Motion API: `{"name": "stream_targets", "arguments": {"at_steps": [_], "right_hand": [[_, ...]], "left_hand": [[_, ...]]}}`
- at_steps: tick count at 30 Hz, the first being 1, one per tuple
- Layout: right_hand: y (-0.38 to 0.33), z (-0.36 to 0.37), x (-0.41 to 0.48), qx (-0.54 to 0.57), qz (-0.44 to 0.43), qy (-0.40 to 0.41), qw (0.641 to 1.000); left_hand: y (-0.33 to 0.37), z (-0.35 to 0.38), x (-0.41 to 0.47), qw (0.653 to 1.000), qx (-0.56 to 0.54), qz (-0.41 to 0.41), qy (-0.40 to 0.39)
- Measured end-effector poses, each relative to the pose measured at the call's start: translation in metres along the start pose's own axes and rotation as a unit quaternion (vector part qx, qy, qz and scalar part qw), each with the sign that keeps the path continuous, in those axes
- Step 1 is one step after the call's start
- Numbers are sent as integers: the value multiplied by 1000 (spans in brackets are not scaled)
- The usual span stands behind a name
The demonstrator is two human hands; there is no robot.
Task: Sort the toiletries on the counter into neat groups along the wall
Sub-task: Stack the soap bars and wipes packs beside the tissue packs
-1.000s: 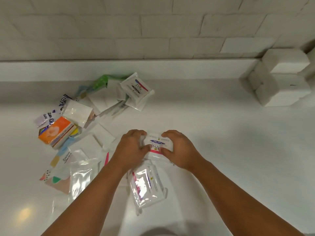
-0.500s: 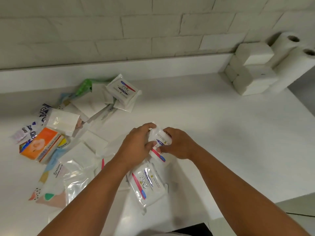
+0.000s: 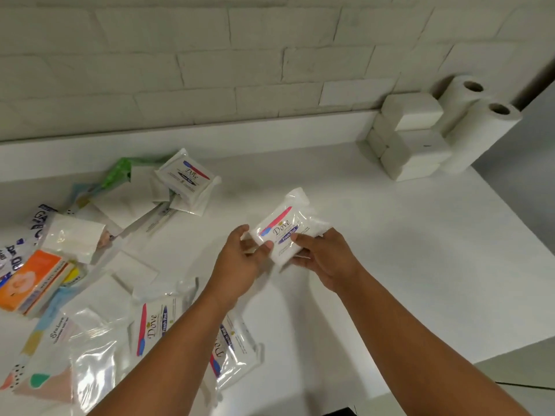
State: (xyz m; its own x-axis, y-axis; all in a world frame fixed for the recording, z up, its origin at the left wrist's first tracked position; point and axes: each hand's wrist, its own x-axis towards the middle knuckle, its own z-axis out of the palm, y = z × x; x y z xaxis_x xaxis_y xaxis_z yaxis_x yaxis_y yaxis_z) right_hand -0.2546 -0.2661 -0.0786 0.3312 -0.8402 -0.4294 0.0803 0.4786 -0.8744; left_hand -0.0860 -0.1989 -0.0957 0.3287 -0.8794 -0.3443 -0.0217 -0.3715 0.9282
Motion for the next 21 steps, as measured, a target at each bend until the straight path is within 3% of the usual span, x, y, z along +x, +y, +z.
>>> {"name": "stream_targets", "arguments": {"at_steps": [4, 8, 11, 14, 18, 21], "right_hand": [[-4, -23, 4, 46, 35, -20, 998], [-16, -58, 16, 39, -1, 52, 998], [-18, -85, 34, -139, -72, 147, 977], [-23, -109, 48, -285, -99, 135, 944], [-35, -146, 68, -363, -118, 93, 920], [-41, -163, 82, -430, -144, 108, 885]], "left_hand": [[9, 26, 8, 989, -133, -60, -23], [19, 61, 22, 986, -139, -85, -19], [24, 88, 39, 989, -116, -91, 11], [27, 116, 60, 992, -86, -73, 61], [37, 154, 90, 986, -80, -73, 125], [40, 174, 111, 989, -42, -37, 138]]}}
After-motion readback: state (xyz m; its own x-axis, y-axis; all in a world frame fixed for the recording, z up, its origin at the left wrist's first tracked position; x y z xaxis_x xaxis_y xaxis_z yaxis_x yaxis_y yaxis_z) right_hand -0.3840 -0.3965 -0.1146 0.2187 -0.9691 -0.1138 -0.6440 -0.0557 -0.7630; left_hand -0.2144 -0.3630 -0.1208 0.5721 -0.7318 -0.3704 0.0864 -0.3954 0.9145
